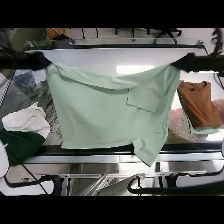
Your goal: Fold the shirts.
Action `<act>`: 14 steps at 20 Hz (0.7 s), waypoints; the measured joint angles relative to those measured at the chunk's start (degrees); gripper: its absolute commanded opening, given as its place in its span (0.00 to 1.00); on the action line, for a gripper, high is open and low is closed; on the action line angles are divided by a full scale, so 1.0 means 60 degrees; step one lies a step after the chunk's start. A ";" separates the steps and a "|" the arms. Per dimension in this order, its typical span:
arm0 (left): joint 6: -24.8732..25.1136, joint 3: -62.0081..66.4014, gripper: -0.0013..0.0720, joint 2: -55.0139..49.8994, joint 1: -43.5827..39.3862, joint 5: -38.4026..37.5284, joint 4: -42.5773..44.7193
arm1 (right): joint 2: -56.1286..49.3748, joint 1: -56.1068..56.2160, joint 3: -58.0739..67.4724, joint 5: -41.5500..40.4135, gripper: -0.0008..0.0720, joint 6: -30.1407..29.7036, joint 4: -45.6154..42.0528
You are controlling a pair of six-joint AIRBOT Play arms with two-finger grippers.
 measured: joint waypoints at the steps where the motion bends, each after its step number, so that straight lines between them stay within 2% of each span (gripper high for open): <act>1: -0.0117 -0.0193 0.04 -0.0565 -0.0062 0.0237 0.0310 | -0.0641 0.0018 -0.0091 -0.0291 0.03 -0.0091 -0.0251; 7: -0.0503 0.0954 0.04 -0.3617 0.0029 0.1086 0.0423 | -0.3676 -0.0288 0.0878 -0.1093 0.02 -0.0521 0.0087; 10: -0.0554 0.1902 0.04 -0.4615 0.0036 0.0820 0.0375 | -0.4331 -0.0408 0.1341 -0.1075 0.03 -0.0590 -0.0011; 14: -0.0554 0.2000 0.05 -0.5140 0.0036 0.0659 0.0382 | -0.4656 -0.0455 0.1537 -0.0743 0.03 -0.0648 -0.0827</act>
